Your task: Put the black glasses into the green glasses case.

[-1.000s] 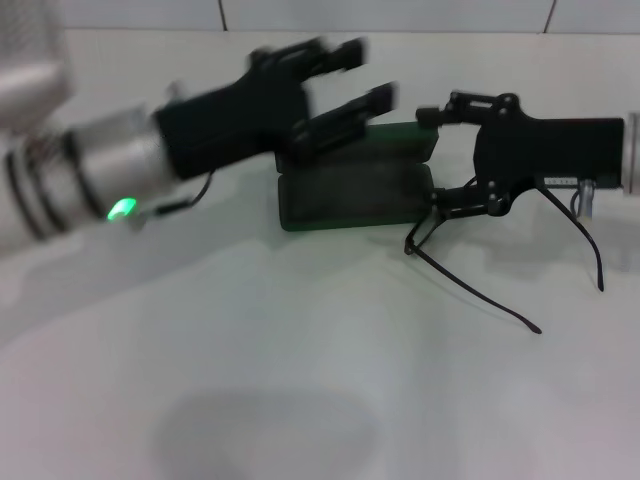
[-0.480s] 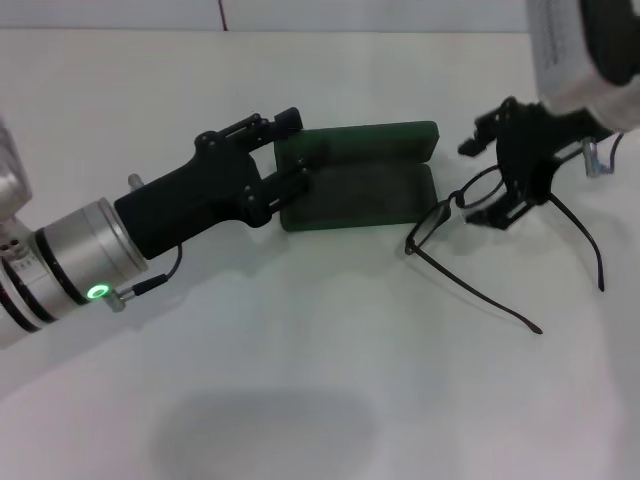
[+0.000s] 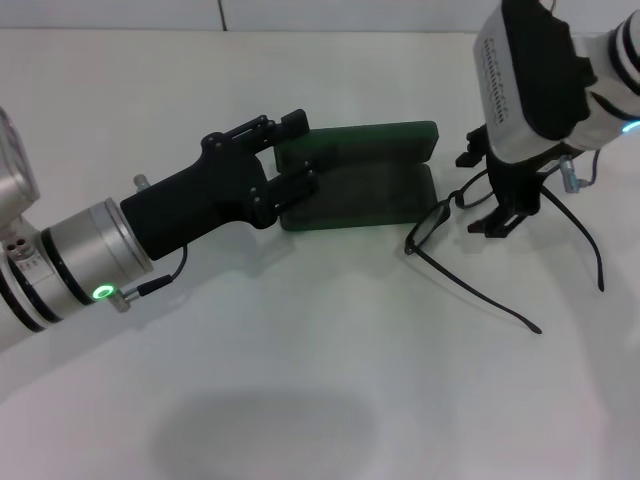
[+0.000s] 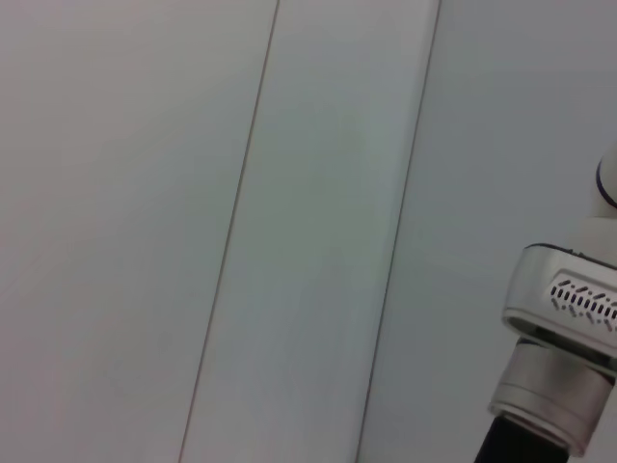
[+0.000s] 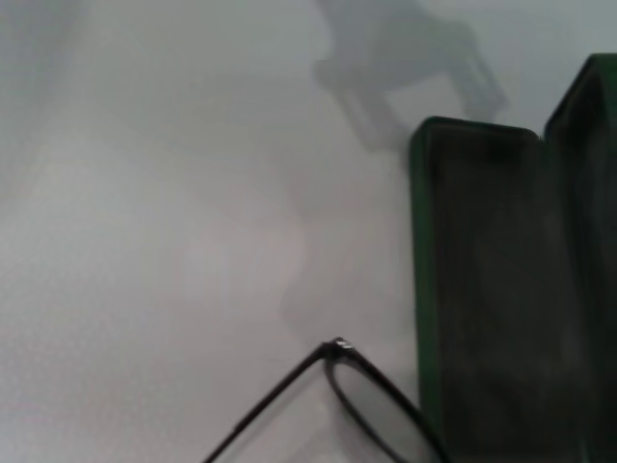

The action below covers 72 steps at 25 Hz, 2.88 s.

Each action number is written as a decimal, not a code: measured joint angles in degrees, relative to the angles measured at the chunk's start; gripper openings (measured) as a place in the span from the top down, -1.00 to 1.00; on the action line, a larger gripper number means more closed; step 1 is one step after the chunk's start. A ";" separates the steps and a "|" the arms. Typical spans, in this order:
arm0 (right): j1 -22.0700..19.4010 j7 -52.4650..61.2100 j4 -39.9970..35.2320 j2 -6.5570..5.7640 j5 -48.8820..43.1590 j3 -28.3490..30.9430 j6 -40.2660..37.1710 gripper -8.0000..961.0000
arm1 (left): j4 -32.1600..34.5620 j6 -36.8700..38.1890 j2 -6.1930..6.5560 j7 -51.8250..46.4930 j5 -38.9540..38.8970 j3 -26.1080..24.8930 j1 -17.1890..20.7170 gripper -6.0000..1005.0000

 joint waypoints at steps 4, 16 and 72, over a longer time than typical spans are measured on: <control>-0.40 0.07 0.91 0.15 0.15 -3.98 4.69 -0.69 | -0.04 0.03 -0.03 0.02 -0.23 0.00 -0.15 -0.16; 1.21 0.25 4.41 0.26 0.94 -11.93 12.58 -0.23 | -0.63 -0.01 -0.03 0.07 -0.36 0.00 -1.61 -0.16; -17.36 -12.30 0.89 -0.54 34.82 24.73 -2.66 0.78 | -0.01 17.33 1.63 -6.40 3.45 0.64 -4.91 -0.17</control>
